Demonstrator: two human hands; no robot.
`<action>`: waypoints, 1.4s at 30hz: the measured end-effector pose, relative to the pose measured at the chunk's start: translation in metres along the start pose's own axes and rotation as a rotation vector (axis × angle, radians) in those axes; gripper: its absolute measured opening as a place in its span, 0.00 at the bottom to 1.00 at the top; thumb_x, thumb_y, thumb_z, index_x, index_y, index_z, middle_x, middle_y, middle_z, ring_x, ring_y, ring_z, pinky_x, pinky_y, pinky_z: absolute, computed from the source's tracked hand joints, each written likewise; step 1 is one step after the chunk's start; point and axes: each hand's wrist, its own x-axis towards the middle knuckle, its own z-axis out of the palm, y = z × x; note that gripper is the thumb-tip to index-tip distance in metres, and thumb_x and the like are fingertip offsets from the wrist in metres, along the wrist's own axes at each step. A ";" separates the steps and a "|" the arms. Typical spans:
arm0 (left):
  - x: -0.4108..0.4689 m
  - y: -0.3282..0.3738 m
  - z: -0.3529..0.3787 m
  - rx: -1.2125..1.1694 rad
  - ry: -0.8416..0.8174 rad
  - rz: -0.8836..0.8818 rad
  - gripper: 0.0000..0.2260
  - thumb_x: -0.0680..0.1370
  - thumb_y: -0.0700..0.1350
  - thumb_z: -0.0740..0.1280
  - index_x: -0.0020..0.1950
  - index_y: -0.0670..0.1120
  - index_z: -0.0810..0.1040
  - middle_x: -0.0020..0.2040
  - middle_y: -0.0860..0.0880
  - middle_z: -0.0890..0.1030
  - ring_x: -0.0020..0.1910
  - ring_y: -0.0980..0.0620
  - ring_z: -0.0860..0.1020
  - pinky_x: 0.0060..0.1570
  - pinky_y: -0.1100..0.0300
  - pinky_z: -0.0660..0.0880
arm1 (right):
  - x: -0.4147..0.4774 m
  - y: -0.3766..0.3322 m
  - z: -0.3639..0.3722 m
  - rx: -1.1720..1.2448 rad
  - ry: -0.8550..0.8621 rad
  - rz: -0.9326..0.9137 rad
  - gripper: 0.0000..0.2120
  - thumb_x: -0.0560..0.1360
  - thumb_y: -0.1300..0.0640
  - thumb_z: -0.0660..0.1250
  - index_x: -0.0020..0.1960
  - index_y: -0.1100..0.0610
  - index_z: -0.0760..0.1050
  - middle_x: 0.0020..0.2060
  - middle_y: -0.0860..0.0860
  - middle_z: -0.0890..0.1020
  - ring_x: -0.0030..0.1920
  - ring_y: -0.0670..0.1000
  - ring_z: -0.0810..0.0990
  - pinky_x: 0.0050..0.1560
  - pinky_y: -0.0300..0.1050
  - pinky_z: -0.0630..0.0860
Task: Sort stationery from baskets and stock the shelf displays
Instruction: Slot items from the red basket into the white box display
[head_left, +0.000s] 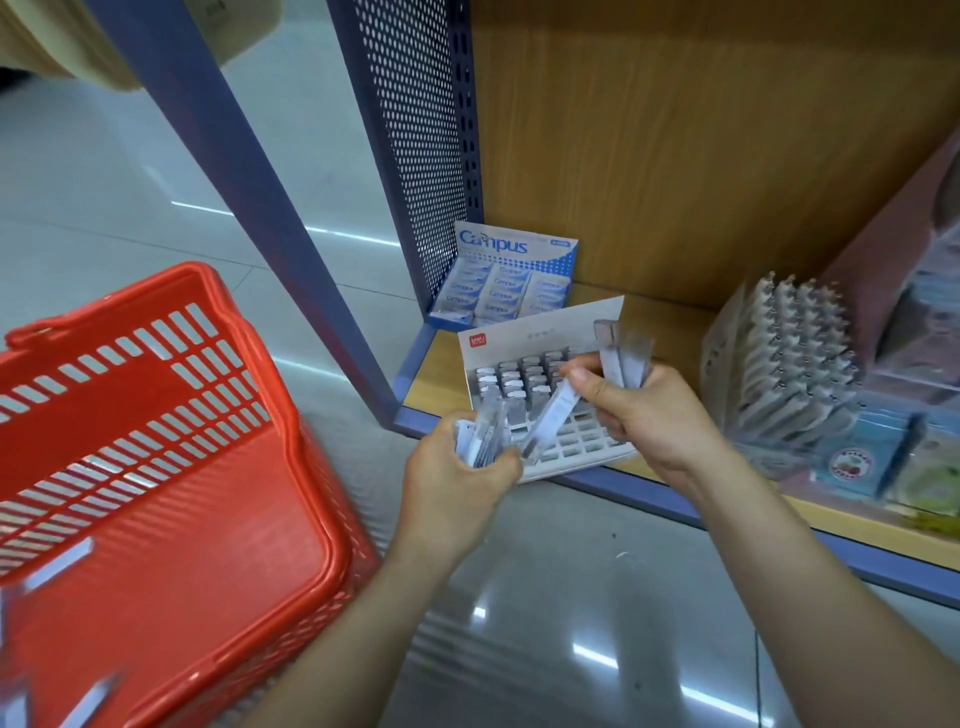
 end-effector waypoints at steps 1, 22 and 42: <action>0.001 -0.002 -0.003 -0.013 0.021 -0.027 0.08 0.70 0.42 0.75 0.38 0.47 0.76 0.26 0.54 0.76 0.26 0.55 0.72 0.29 0.59 0.72 | 0.002 0.002 -0.003 -0.096 0.060 -0.016 0.03 0.74 0.57 0.72 0.44 0.56 0.82 0.28 0.49 0.76 0.27 0.45 0.67 0.29 0.38 0.65; 0.015 -0.012 -0.003 -0.141 0.111 -0.125 0.04 0.75 0.42 0.71 0.44 0.41 0.80 0.36 0.47 0.82 0.33 0.55 0.77 0.34 0.64 0.74 | 0.017 0.029 0.024 -0.879 -0.046 -0.463 0.02 0.74 0.62 0.71 0.43 0.58 0.81 0.38 0.52 0.78 0.41 0.53 0.76 0.40 0.43 0.66; 0.015 -0.002 -0.001 -0.162 0.108 -0.147 0.06 0.74 0.41 0.71 0.44 0.38 0.79 0.35 0.42 0.80 0.34 0.51 0.77 0.41 0.49 0.78 | 0.021 0.052 0.036 -0.814 0.081 -0.572 0.09 0.67 0.67 0.75 0.36 0.54 0.81 0.31 0.37 0.69 0.33 0.41 0.69 0.34 0.27 0.61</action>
